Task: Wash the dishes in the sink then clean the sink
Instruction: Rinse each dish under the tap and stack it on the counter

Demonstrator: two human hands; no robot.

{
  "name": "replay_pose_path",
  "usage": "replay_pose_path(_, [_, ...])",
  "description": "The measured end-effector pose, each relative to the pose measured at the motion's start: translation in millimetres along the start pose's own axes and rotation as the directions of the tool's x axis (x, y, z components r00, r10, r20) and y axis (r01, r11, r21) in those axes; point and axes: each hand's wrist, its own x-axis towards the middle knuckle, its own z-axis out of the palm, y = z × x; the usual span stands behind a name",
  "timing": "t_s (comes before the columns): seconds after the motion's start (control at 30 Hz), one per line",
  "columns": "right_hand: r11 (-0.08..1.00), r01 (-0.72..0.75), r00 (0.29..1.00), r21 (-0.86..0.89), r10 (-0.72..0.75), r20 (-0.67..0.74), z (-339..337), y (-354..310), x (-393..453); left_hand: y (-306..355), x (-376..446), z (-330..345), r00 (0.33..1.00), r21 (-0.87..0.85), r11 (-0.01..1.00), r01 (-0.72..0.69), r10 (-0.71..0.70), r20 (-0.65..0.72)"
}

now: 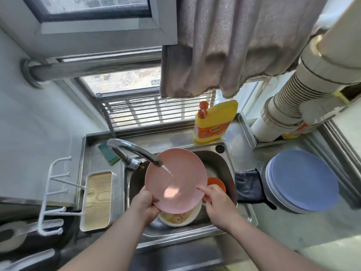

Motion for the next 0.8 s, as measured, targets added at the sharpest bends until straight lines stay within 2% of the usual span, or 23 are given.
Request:
replay_pose_path(0.17, [0.926, 0.209, 0.960, -0.314, -0.255, -0.112, -38, -1, 6, -12, -7, 5, 0.980, 0.078, 0.978, 0.195, -0.190, -0.062])
replay_pose_path(0.33, [0.764, 0.420, 0.875, -0.491, -0.484, -0.005, -64, -11, 15, -16, -4, -3, 0.951, 0.042, 0.951, 0.307, -0.304, -0.061])
replay_pose_path(0.4, [0.747, 0.466, 0.855, -0.474, -0.518, 0.024, -67, -17, 19, -17, -5, -6, 0.950, 0.041, 0.949, 0.313, -0.312, -0.012])
replay_pose_path(0.5, [0.884, 0.424, 0.906, -0.197, -0.416, 0.082, -67, -31, 24, -16, -2, -11, 0.933, -0.089, 0.936, 0.340, -0.324, 0.159])
replay_pose_path(0.53, [0.935, 0.342, 0.938, -0.093, -0.334, 0.098, -65, -37, 27, -15, -1, -13, 0.922, -0.158, 0.920, 0.358, -0.322, 0.218])
replay_pose_path(0.6, [0.985, 0.169, 0.978, 0.046, -0.173, 0.114, -58, -49, 32, -16, 2, -12, 0.923, -0.200, 0.916, 0.348, -0.298, 0.242])
replay_pose_path(0.7, [0.968, 0.000, 0.996, 0.249, -0.022, 0.084, -40, -69, 38, -20, -1, -10, 0.938, -0.153, 0.934, 0.322, -0.292, 0.185])
replay_pose_path(0.8, [0.873, -0.177, 0.983, 0.454, 0.134, 0.126, -19, -87, 50, -24, -6, -9, 0.944, -0.120, 0.940, 0.319, -0.304, 0.128])
